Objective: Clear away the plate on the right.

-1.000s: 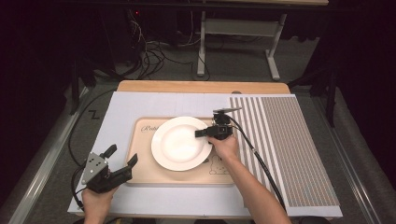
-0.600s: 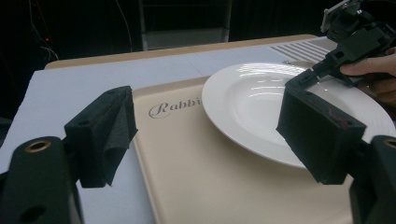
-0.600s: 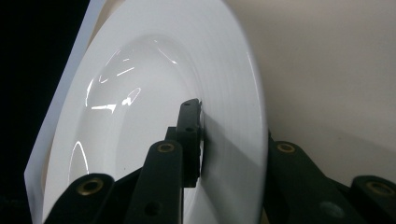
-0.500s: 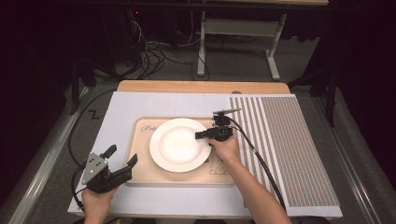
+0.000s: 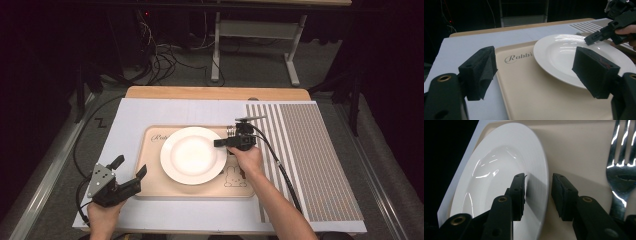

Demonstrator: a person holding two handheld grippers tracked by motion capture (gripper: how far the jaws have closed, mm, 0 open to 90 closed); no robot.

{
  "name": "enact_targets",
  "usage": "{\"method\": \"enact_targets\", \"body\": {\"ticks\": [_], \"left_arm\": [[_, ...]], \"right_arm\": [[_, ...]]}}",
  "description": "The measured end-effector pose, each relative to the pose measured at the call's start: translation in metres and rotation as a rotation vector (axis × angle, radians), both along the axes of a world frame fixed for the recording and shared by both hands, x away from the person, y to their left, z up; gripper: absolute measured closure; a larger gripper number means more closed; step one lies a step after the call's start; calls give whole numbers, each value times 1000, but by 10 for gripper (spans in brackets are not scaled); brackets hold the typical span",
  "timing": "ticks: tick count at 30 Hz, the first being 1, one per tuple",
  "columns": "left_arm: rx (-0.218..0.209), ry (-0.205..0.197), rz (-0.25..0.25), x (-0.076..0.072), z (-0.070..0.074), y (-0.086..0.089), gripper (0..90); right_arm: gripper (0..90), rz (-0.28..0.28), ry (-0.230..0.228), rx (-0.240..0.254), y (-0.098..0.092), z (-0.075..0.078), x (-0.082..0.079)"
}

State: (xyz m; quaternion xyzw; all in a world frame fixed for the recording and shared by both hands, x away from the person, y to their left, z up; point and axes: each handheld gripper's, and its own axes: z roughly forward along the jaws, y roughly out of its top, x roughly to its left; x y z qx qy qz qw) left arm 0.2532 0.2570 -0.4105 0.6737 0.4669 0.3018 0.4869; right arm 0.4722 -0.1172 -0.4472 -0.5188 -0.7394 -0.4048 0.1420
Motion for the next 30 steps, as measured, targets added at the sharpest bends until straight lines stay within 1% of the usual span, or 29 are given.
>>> {"method": "enact_targets", "body": {"ticks": [4, 8, 18, 24, 30], "left_arm": [[0, 1, 0, 1, 0, 0, 202], [1, 2, 2, 0, 0, 0, 202], [0, 3, 0, 1, 0, 1, 202], [0, 3, 1, 1, 0, 1, 203], [-3, 4, 3, 1, 0, 1, 203]], "right_arm": [[647, -13, -14, 18, -8, 1, -1], [645, -23, -18, 31, -16, 1, -1], [648, -37, -44, 35, -29, 10, -2], [649, -46, -61, 45, -37, 12, -2], [651, -53, -61, 51, -43, 13, -4]]}}
